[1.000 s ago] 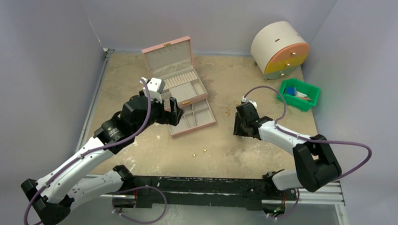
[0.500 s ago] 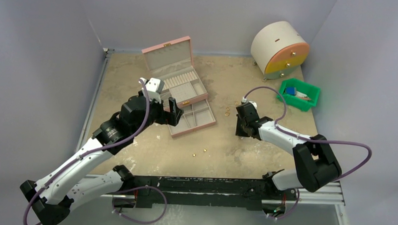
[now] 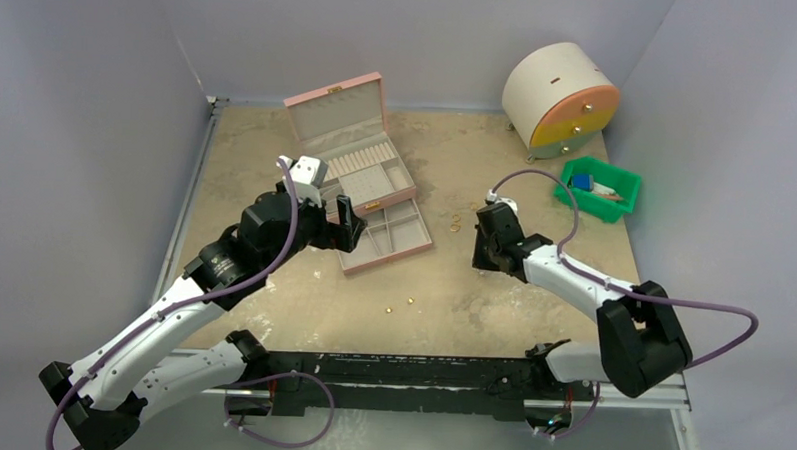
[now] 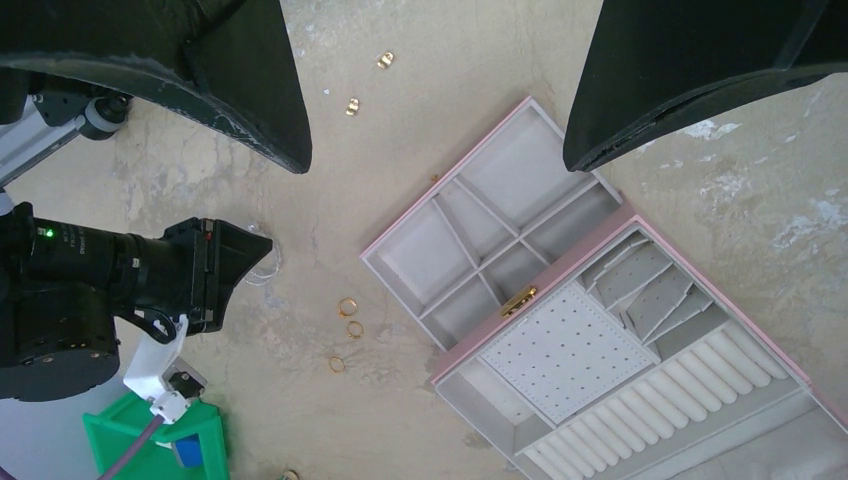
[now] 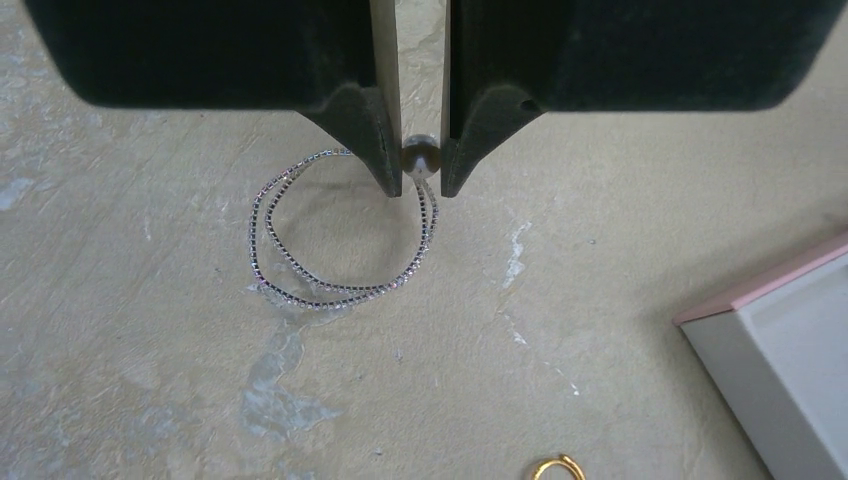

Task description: Organize the mixed jewelry

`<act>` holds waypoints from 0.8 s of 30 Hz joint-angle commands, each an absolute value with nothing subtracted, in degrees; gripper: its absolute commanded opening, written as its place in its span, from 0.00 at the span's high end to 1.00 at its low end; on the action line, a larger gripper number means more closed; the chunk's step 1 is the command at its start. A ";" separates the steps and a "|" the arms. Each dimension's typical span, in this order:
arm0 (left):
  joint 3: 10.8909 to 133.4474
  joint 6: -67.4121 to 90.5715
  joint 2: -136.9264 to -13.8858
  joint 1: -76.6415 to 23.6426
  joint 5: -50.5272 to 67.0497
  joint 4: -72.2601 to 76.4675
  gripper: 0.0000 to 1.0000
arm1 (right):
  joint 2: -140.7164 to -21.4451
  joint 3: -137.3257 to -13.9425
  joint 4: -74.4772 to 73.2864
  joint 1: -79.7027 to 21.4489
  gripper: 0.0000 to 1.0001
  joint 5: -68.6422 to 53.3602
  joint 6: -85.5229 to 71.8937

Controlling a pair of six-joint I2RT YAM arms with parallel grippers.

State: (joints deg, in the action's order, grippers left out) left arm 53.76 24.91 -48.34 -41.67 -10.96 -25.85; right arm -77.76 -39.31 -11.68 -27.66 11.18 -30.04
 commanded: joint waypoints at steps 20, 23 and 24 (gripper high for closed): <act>53.95 24.48 -47.13 -41.33 -11.69 -25.01 0.03 | -73.04 -53.58 -11.02 -31.44 0.98 0.20 -27.58; 54.02 24.43 -46.98 -41.24 -11.83 -25.22 0.03 | -75.57 -55.76 -9.62 -32.86 0.98 -1.16 -29.01; 54.00 24.43 -46.90 -41.25 -11.90 -25.24 0.03 | -76.34 -56.38 -8.84 -33.52 0.98 -1.41 -29.55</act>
State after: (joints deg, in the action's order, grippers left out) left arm 53.76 24.88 -48.01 -41.65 -11.14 -26.24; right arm -73.95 -52.38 -12.45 -31.68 1.67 -27.88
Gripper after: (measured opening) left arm 0.971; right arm 0.186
